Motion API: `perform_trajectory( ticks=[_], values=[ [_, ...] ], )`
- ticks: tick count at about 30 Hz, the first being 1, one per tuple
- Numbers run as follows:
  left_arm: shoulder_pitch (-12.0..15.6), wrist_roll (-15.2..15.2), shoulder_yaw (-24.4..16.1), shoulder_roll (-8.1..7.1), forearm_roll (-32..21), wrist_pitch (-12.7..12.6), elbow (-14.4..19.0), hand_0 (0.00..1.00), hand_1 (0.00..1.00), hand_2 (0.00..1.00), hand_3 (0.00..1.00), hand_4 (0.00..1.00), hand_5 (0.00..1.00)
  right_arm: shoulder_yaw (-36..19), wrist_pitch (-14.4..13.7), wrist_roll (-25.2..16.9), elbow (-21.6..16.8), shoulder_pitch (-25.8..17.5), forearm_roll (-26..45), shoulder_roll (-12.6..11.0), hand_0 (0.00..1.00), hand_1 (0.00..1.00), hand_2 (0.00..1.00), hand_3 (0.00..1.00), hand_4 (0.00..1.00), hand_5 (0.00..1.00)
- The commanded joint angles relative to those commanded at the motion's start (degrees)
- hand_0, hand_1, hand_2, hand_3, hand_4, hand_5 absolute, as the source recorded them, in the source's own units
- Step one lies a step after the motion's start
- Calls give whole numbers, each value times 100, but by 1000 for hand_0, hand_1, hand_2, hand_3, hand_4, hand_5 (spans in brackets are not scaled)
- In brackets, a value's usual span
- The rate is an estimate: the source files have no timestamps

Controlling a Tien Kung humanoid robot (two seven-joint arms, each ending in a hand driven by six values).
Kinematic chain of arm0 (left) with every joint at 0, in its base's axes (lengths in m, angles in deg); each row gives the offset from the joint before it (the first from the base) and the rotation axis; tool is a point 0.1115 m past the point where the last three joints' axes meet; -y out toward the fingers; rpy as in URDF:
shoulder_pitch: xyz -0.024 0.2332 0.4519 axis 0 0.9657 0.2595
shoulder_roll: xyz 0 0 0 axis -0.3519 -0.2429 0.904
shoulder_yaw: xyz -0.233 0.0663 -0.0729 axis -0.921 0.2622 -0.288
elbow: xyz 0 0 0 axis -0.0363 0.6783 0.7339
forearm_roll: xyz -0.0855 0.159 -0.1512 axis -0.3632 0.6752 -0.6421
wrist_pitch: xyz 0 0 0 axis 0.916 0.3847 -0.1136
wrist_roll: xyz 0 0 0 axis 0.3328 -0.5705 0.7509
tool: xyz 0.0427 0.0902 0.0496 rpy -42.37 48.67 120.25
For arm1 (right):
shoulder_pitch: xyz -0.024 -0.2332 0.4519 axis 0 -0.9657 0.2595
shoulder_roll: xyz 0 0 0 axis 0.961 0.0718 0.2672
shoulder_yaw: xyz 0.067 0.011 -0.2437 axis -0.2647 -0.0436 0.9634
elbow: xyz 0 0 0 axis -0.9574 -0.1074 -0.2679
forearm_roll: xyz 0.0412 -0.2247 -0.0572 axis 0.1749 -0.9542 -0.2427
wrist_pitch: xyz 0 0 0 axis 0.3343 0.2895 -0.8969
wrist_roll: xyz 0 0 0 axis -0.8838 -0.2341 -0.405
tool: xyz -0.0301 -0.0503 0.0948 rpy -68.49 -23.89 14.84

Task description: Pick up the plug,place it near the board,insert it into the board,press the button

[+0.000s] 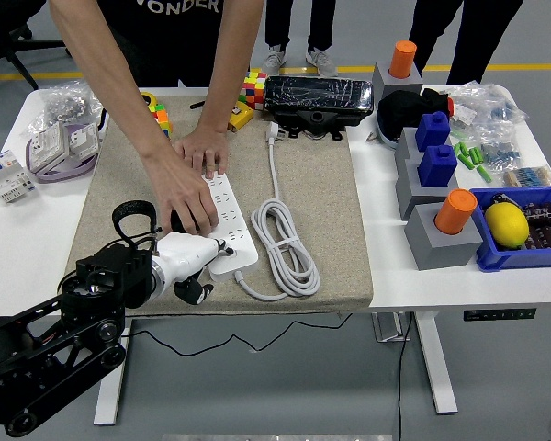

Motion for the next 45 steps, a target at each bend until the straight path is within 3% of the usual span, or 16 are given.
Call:
perform_trajectory(
  ticks=[9, 14, 26, 32, 37, 38, 43, 44, 45],
  values=[
    [2, -6, 97, 4, -25, 52, -16, 165, 39, 122, 873, 597, 2, 4, 3, 1, 0, 0, 12, -1, 803, 746, 736, 779, 998, 998],
    [13, 23, -28, -6, 82, -40, 104, 165, 40, 122, 873, 599, 2, -3, -6, 4, 0, -7, 6, 4, 803, 746, 736, 779, 998, 998],
    [325, 119, -373, -64, 255, -288, 894, 165, 36, 120, 855, 574, 2, -23, -16, 4, 0, -44, -29, 24, 803, 746, 736, 779, 998, 998],
    [637, 223, -738, -38, 481, -522, 894, 167, 36, 119, 827, 570, 2, -27, -19, 6, 0, -45, -30, 26, 803, 745, 736, 779, 998, 998],
    [874, 364, -1132, 36, 720, -894, 894, 167, 36, 119, 827, 570, 2, -41, -15, 6, 0, -68, -47, 42, 803, 745, 736, 779, 998, 998],
    [907, 374, -1173, 34, 718, -930, 894, 427, 423, 508, 854, 774, 72, -39, -14, 4, 0, -68, -45, 43, 803, 745, 736, 779, 998, 998],
    [937, 340, -1206, 27, 730, -929, 894, 427, 423, 508, 854, 774, 72, -26, -23, -2, 0, -45, -29, 35, 803, 745, 736, 779, 998, 998],
    [936, 331, -1206, 28, 738, -935, 894, 889, 909, 912, 925, 998, 316, -25, -24, -1, 0, -41, -26, 34, 803, 746, 736, 779, 998, 998],
    [932, 325, -1204, 29, 752, -960, 894, 889, 909, 912, 925, 998, 316, -25, -24, 2, 0, -36, -23, 32, 803, 746, 736, 779, 998, 998]
  ],
)
